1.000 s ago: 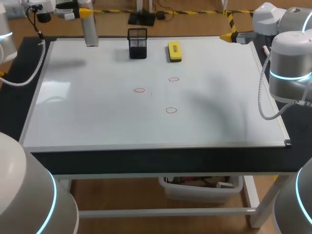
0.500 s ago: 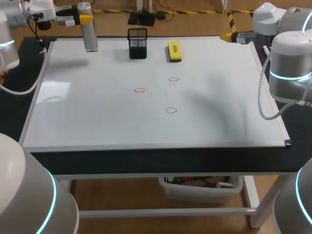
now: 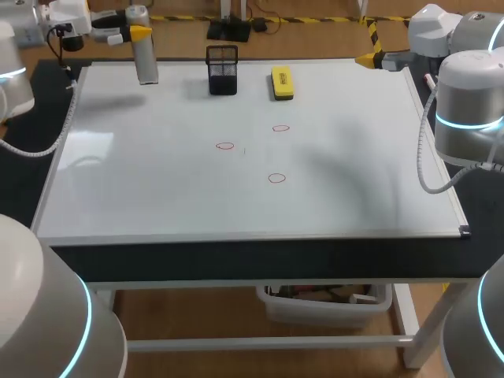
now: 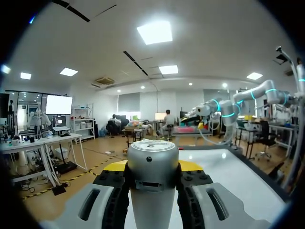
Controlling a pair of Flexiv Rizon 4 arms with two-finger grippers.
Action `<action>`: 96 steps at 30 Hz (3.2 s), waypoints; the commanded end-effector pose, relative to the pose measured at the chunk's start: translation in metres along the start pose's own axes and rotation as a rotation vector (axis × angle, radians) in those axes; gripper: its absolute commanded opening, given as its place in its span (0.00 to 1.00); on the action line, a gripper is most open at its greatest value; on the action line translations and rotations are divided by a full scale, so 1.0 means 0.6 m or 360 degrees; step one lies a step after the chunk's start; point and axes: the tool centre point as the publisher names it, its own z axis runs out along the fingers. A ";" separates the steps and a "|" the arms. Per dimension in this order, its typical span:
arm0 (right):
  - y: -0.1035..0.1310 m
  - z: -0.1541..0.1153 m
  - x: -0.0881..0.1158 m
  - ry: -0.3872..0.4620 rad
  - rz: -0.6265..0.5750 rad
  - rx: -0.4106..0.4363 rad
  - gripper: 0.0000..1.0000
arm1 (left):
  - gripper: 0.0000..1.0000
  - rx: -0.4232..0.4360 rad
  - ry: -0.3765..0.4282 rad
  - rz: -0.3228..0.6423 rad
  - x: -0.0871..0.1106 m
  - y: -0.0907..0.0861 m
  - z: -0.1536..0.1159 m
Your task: Pick up the inspection probe, press it on each red-marked spot on the whiteboard one by one, put down the probe, pick up the eraser, and wipe off all the red marks.
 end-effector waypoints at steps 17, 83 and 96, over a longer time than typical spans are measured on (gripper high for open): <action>0.000 0.001 -0.001 0.0002 0.0000 0.0003 1.00 | 0.00 -0.0012 -0.0060 0.0002 0.011 -0.008 0.000; -0.059 0.168 -0.188 0.1335 -0.0697 0.0613 1.00 | 0.00 -0.0012 -0.0060 0.0002 0.011 -0.008 0.000; -0.063 0.205 -0.167 0.1505 -0.1003 0.0868 1.00 | 0.00 -0.0012 -0.0060 0.0002 0.011 -0.008 0.000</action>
